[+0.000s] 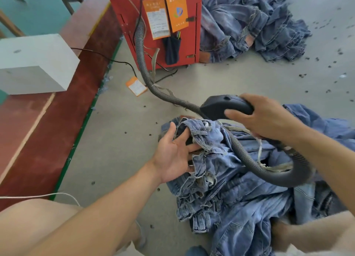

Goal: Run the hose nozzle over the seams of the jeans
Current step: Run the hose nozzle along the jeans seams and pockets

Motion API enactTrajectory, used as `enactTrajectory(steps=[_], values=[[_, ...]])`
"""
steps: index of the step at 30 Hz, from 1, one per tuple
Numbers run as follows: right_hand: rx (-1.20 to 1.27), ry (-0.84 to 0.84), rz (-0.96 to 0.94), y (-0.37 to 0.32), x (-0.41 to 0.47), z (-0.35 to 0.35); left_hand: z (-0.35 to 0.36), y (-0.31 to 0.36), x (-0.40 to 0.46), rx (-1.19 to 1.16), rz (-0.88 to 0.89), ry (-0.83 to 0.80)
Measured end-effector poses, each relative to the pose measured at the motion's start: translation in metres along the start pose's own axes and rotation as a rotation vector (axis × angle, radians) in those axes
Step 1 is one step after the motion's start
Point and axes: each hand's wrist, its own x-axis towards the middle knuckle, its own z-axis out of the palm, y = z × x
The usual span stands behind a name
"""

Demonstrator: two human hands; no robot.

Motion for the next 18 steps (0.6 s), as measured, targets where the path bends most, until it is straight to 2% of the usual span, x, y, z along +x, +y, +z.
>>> enactTrajectory(steps=[3, 5, 8, 11, 13, 16, 18], values=[[-0.031, -0.197, 0.019, 0.01, -0.008, -0.005, -0.001, 0.002, 0.001, -0.005, 0.0, 0.008], [-0.087, -0.259, -0.018, 0.008, -0.009, 0.009, -0.001, 0.004, 0.001, 0.011, -0.007, -0.01], [-0.025, -0.133, -0.05, -0.001, -0.001, 0.025, -0.001, 0.002, 0.002, 0.028, -0.029, -0.021], [0.108, 0.028, -0.034, -0.002, 0.004, 0.007, 0.0, 0.0, 0.001, 0.023, -0.037, -0.023], [0.111, -0.034, -0.071, 0.0, -0.002, -0.01, 0.0, 0.001, 0.001, -0.004, -0.027, -0.019], [-0.038, -0.219, -0.142, -0.01, -0.016, -0.003, -0.003, 0.002, 0.002, -0.026, -0.011, -0.015], [-0.157, -0.216, -0.184, -0.017, -0.017, 0.018, -0.003, -0.001, 0.002, -0.056, -0.013, -0.029]])
